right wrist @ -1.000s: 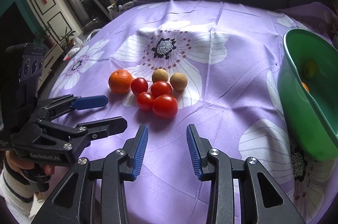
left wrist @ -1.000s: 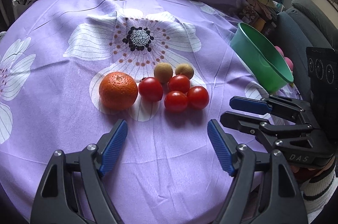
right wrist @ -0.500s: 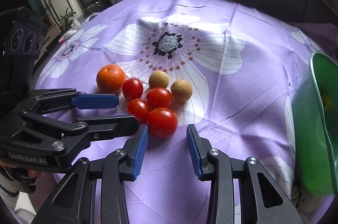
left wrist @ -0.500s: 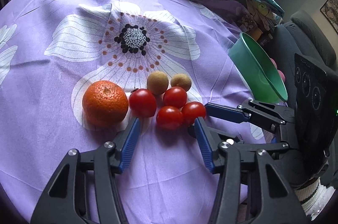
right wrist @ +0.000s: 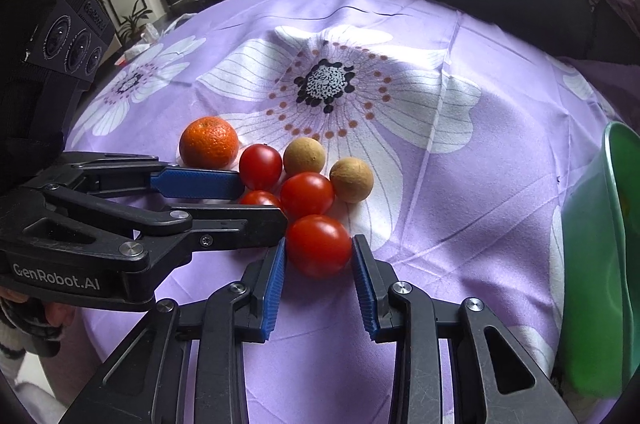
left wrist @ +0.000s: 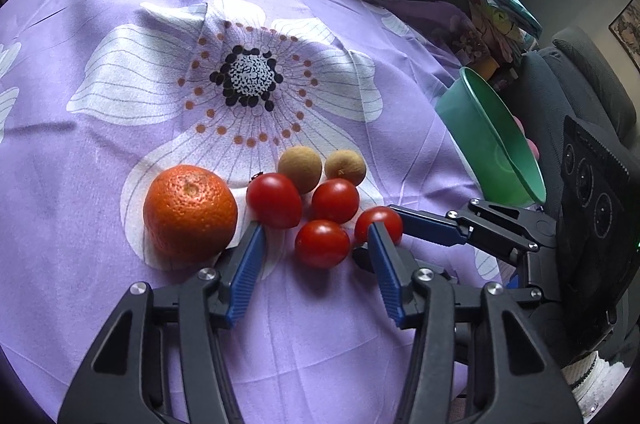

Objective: Organize fruits
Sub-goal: 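Grasp a cherry tomato with the left gripper while the right gripper grasps another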

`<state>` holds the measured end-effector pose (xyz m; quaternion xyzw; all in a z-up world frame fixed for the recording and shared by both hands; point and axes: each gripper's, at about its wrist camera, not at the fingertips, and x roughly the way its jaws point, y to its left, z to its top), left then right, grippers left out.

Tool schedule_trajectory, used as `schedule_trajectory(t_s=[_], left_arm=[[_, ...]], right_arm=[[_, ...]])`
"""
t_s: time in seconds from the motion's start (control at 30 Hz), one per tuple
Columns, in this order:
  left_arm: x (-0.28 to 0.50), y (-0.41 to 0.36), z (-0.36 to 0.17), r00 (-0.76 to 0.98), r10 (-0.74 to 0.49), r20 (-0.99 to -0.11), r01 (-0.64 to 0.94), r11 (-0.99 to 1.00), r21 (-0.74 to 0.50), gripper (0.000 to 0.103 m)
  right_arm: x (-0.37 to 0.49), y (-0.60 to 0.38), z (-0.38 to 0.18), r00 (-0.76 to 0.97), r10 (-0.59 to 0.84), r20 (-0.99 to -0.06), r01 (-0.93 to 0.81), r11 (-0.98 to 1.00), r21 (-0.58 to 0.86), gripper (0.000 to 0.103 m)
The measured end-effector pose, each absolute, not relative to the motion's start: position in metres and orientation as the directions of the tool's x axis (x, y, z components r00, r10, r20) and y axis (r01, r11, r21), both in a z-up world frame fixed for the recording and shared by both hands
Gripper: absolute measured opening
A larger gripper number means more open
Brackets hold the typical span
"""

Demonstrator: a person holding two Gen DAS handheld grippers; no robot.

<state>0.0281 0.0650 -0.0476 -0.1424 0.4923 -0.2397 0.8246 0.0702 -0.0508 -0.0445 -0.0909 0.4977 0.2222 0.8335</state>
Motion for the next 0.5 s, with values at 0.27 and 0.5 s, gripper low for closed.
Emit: schedule_trajectory(t_s=[0.27,0.5], left_arm=[[0.028,0.054,-0.049,0.397,-0.509,-0.764,0.289,0.859,-0.423,0.039],[0.028,0.049,-0.050,0.408,-0.472,-0.781,0.300,0.878,-0.374,0.028]], right_arm=[[0.063,-0.071,-0.039,0.419,0.279,-0.864,-0.413,0.906,0.092,0.035],[0.057,-0.086,-0.038,0.422,0.290,-0.859,-0.372,0.919,0.127,0.035]])
